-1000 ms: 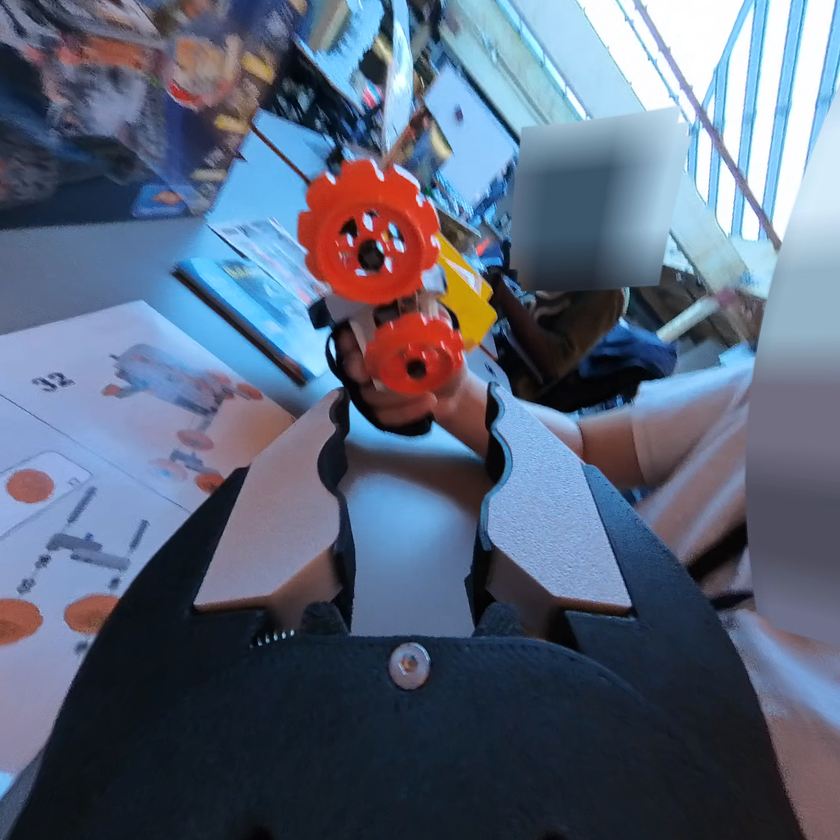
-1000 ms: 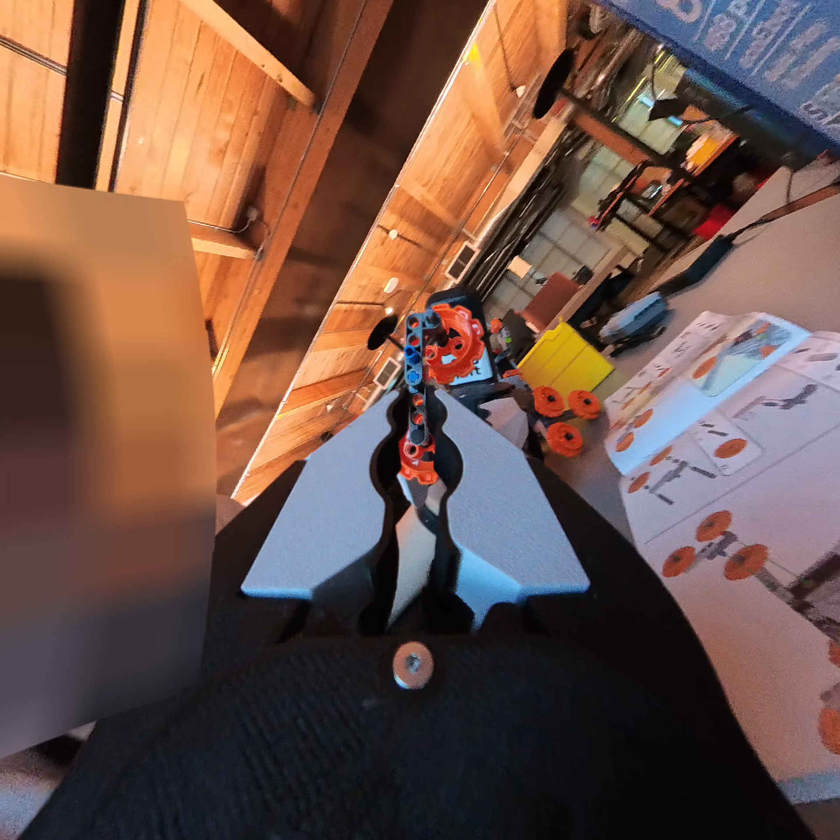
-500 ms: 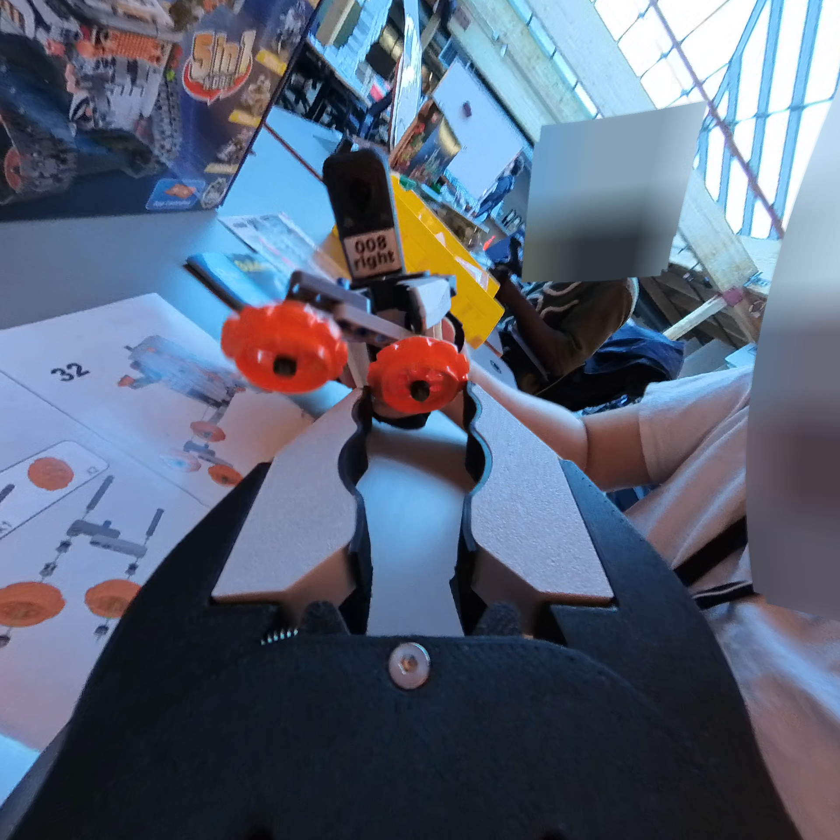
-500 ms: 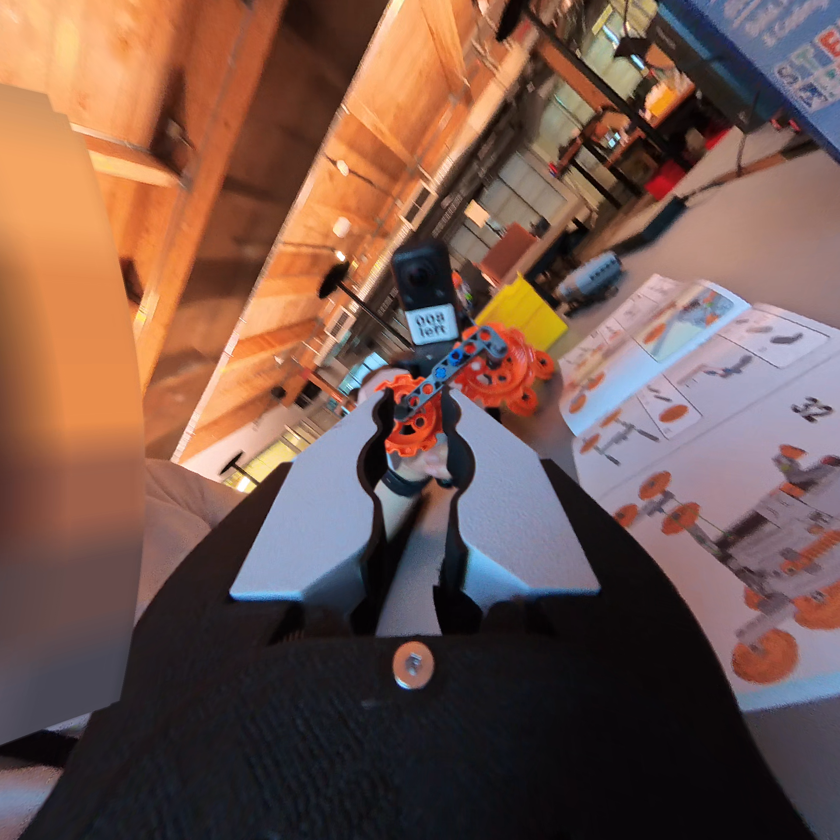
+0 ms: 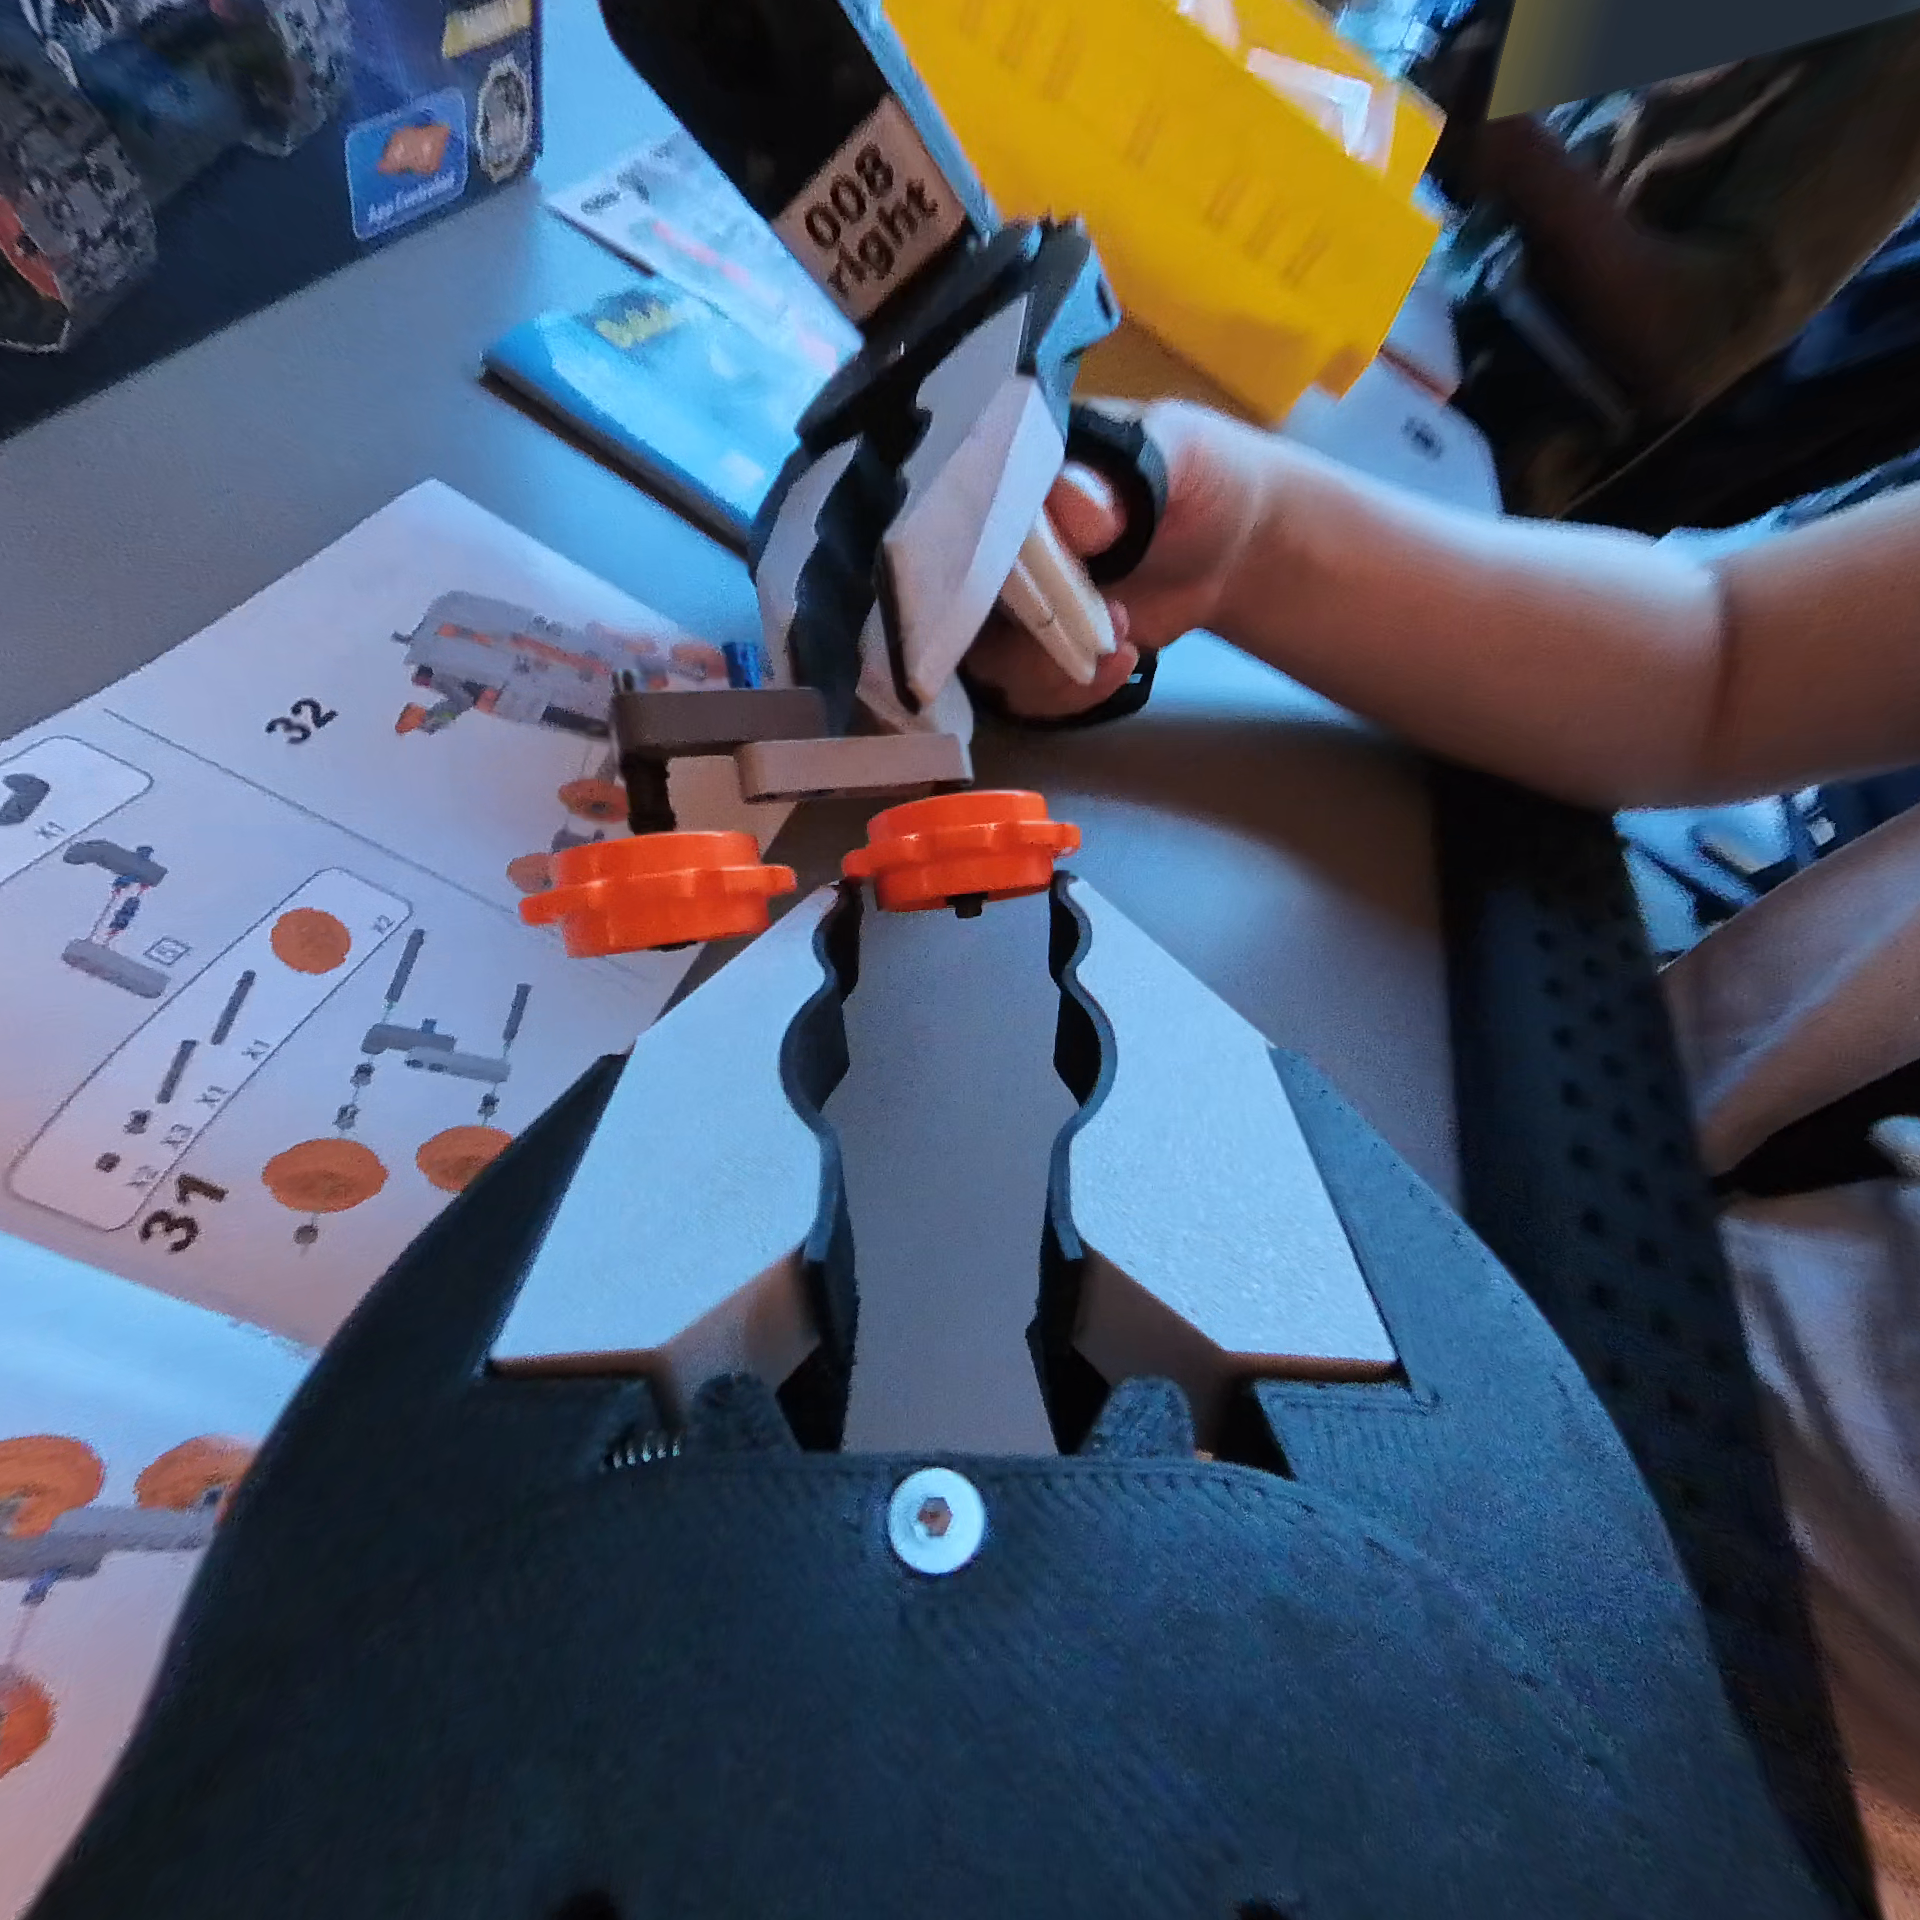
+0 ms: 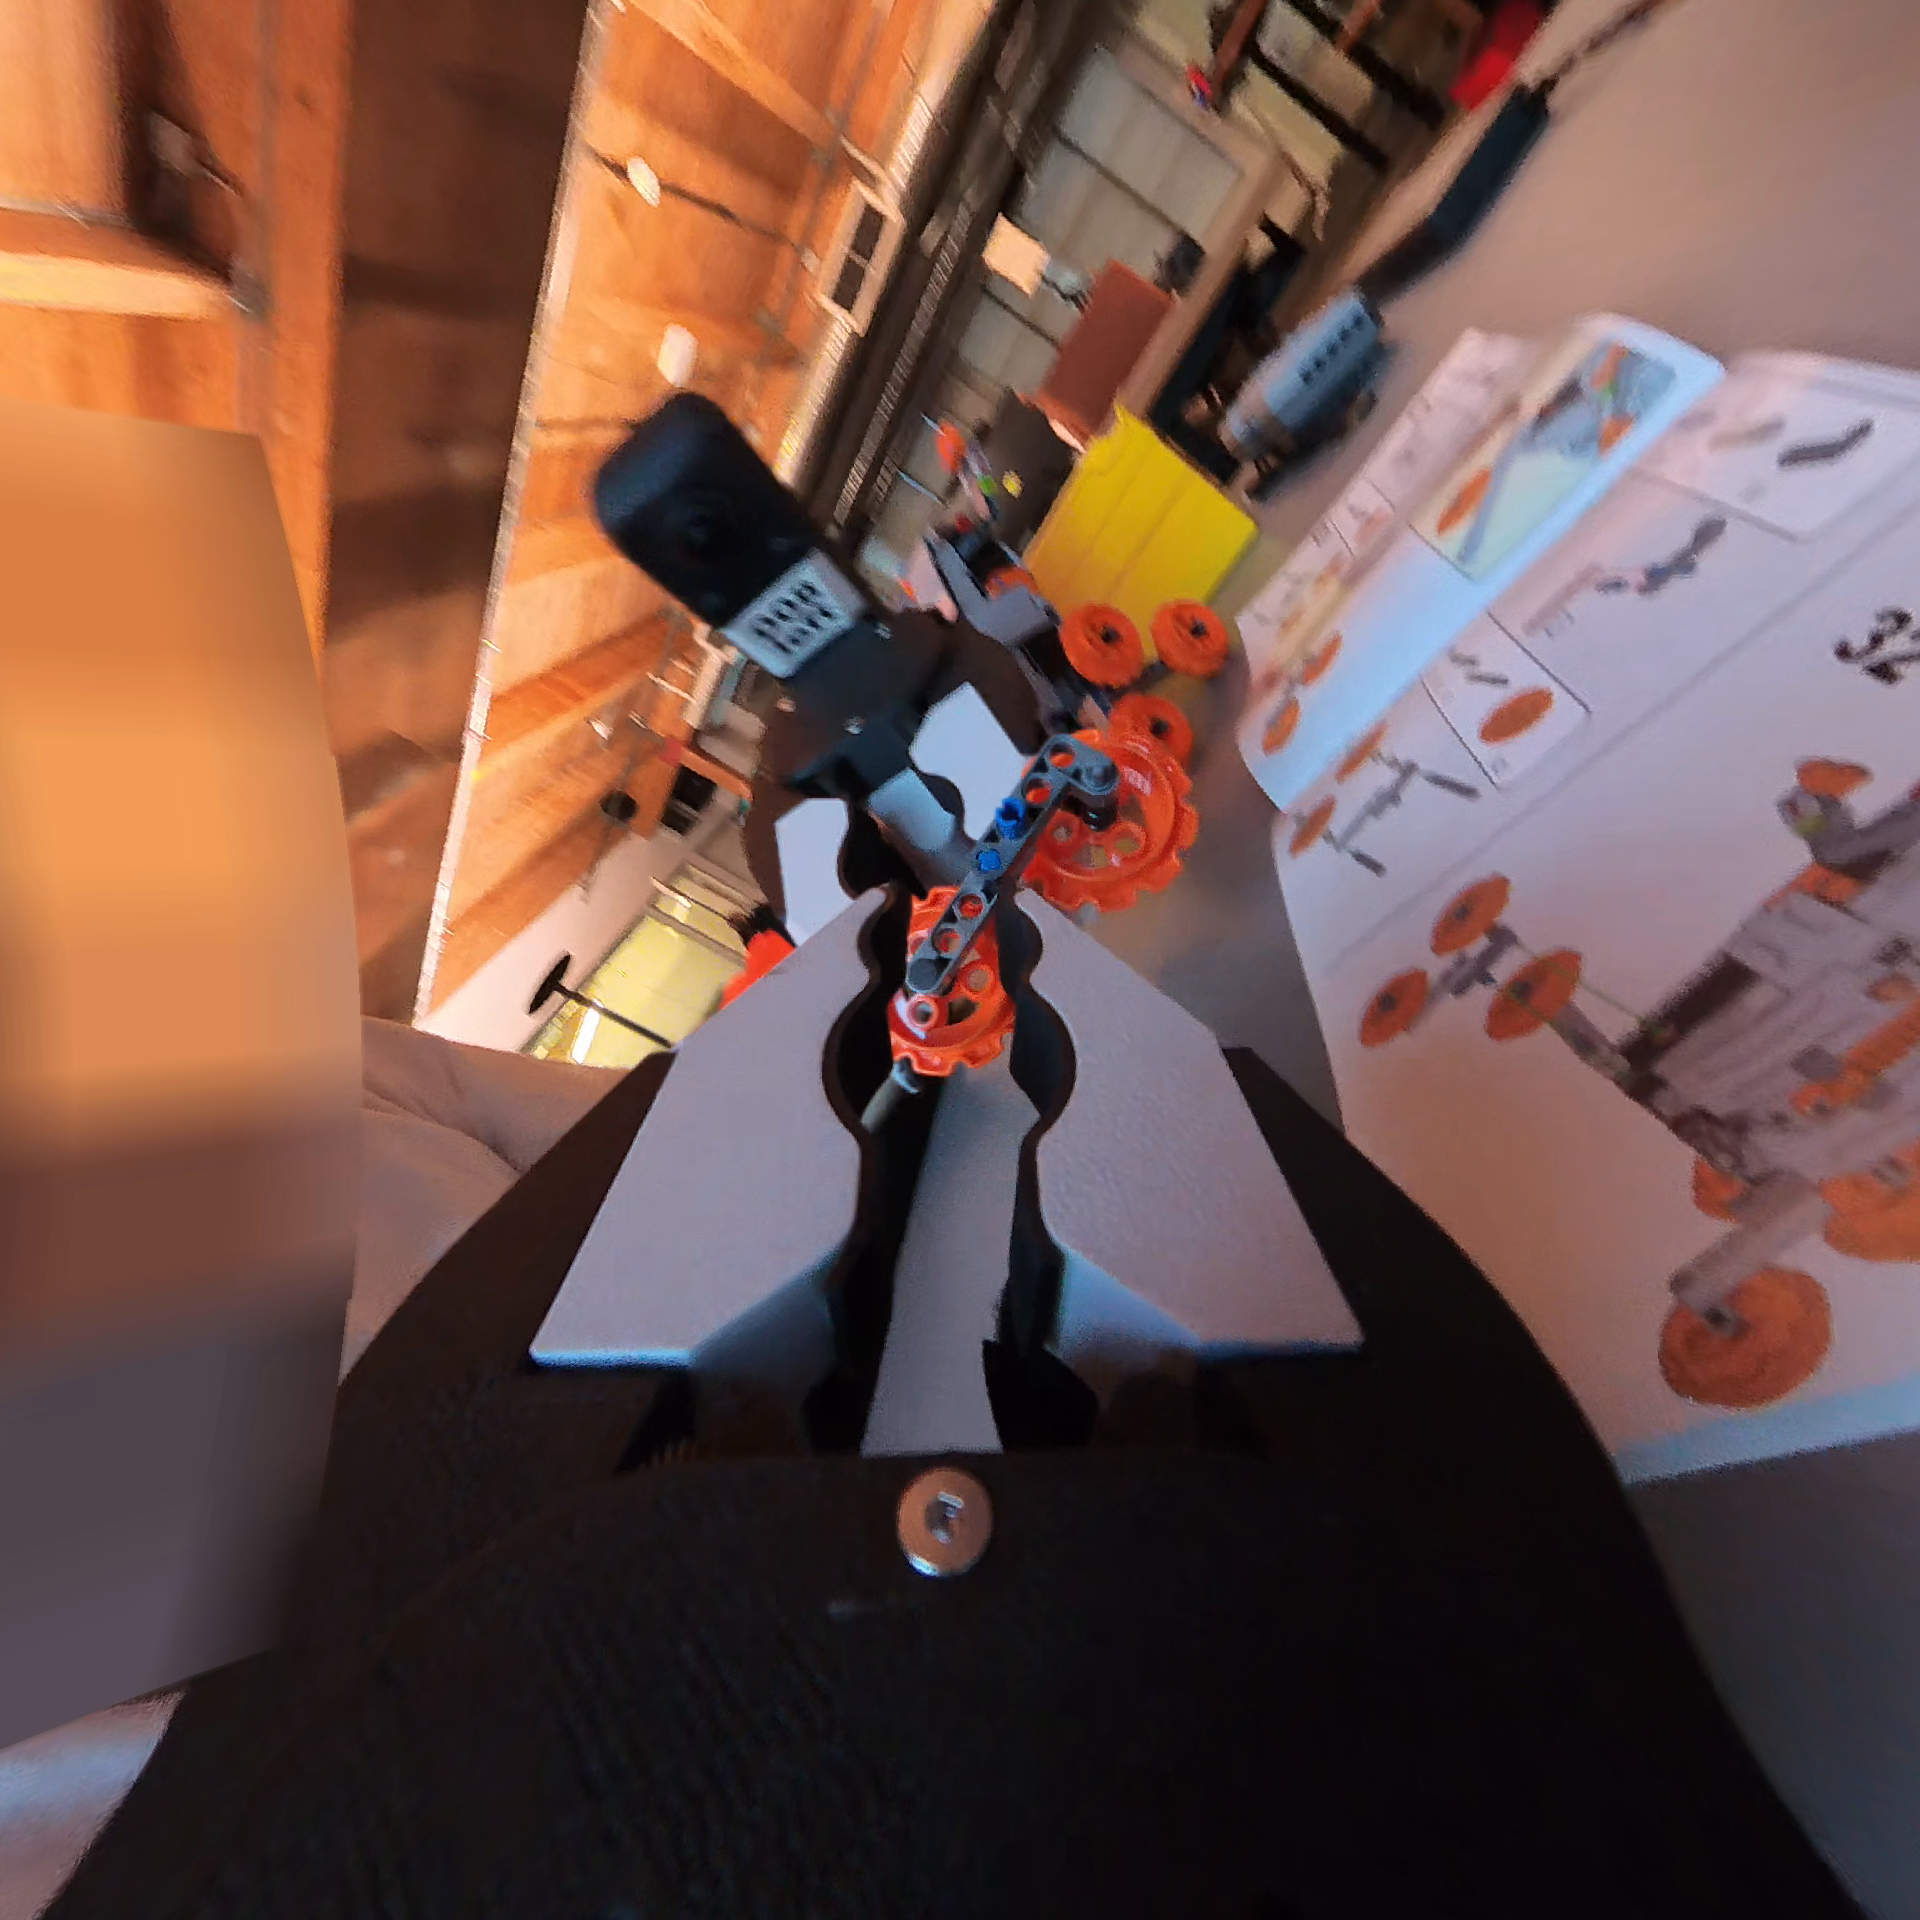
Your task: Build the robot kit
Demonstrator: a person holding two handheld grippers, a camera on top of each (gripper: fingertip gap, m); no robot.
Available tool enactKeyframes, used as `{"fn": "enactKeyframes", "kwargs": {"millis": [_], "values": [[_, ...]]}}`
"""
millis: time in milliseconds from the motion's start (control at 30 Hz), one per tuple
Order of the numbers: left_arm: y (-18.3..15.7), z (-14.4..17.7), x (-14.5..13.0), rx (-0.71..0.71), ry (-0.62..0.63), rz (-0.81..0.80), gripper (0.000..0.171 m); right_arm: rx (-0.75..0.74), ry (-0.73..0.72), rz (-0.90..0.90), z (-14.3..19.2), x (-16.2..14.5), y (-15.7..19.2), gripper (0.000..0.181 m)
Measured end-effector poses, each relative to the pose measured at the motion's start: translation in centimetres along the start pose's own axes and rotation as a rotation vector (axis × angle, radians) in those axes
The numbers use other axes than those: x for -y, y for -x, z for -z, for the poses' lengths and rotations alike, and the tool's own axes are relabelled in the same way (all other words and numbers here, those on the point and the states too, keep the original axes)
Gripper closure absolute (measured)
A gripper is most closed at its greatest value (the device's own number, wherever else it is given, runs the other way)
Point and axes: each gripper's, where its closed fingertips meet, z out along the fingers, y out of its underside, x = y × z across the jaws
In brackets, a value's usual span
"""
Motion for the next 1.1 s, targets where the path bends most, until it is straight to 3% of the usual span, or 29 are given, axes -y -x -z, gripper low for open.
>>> {"fn": "enactKeyframes", "kwargs": {"millis": [300,400,533,667,733,967,1100], "values": [[0.5,-1.7,-3.7,0.122,0.248,-0.237,0.141,-0.17,0.227,0.01,-0.6,-3.8,-2.2,0.171],[0.5,-1.5,-4.0,0.166,0.278,-0.321,0.141,-0.188,0.265,0.028,-0.6,-4.3,-2.3,0.173],[0.0,0.7,-1.3,0.144,0.11,-0.246,0.146,-0.121,0.101,0.083,-0.2,-1.1,-0.6,0.176],[0.9,3.7,2.6,0.157,-0.156,-0.115,0.14,0.006,-0.186,-0.009,2.2,3.3,0.9,0.176],[1.7,4.8,3.7,0.166,-0.244,-0.046,0.141,0.043,-0.249,-0.054,3.1,4.2,0.9,0.176],[4.3,5.6,3.8,0.266,-0.296,0.053,0.145,0.058,-0.245,-0.072,2.2,3.8,0.6,0.176],[4.3,4.9,3.5,0.247,-0.275,0.069,0.144,0.05,-0.25,-0.077,2.1,3.7,0.3,0.176]]}}
